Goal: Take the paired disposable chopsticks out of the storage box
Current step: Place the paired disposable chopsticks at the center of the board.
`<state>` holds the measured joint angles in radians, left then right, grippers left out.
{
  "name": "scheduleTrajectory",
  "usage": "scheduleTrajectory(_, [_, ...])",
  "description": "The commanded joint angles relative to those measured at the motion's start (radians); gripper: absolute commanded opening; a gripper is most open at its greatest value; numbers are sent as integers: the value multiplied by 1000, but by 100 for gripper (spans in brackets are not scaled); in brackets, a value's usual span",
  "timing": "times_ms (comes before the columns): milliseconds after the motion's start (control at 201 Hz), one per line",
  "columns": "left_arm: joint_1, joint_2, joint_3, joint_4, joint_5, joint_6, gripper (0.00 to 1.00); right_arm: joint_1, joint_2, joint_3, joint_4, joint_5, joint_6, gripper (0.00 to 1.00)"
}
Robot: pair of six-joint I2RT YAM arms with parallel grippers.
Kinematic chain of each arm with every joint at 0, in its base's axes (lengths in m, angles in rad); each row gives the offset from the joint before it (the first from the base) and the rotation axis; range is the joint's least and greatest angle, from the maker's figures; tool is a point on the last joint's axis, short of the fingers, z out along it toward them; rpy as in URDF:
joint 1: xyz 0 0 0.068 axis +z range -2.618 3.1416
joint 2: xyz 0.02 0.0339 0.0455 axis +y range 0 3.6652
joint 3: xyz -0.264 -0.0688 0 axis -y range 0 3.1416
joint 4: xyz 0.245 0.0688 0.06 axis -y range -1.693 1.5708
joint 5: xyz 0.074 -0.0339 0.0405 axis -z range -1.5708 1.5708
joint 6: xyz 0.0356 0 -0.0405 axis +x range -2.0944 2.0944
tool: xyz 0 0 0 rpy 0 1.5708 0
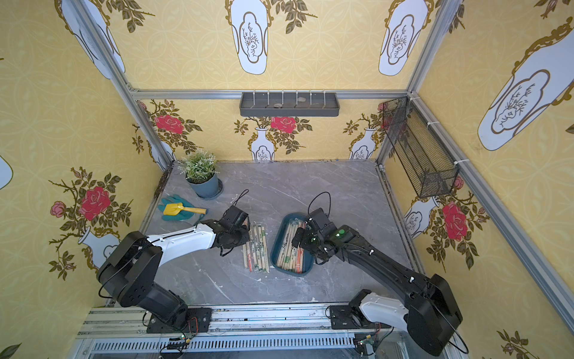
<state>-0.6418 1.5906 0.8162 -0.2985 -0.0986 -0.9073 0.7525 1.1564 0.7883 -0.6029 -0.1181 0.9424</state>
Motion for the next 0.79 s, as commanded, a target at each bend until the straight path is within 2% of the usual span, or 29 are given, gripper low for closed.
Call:
scheduleTrajectory(0, [0,11,-13,25,11,-14,5,1,2,10,3,19,0,97])
scheduleTrajectory(174, [1,15,-24,39,19,-24,12,1,7,13,6,18,-2,97])
scheduleTrajectory(373, [1,16,-23,45,32,-30,27,2,15,20,6,15,-5,97])
scheduleTrajectory(787, [0,-69,18,-45,-11,-17,33,0,22,33,9,13,-17,97])
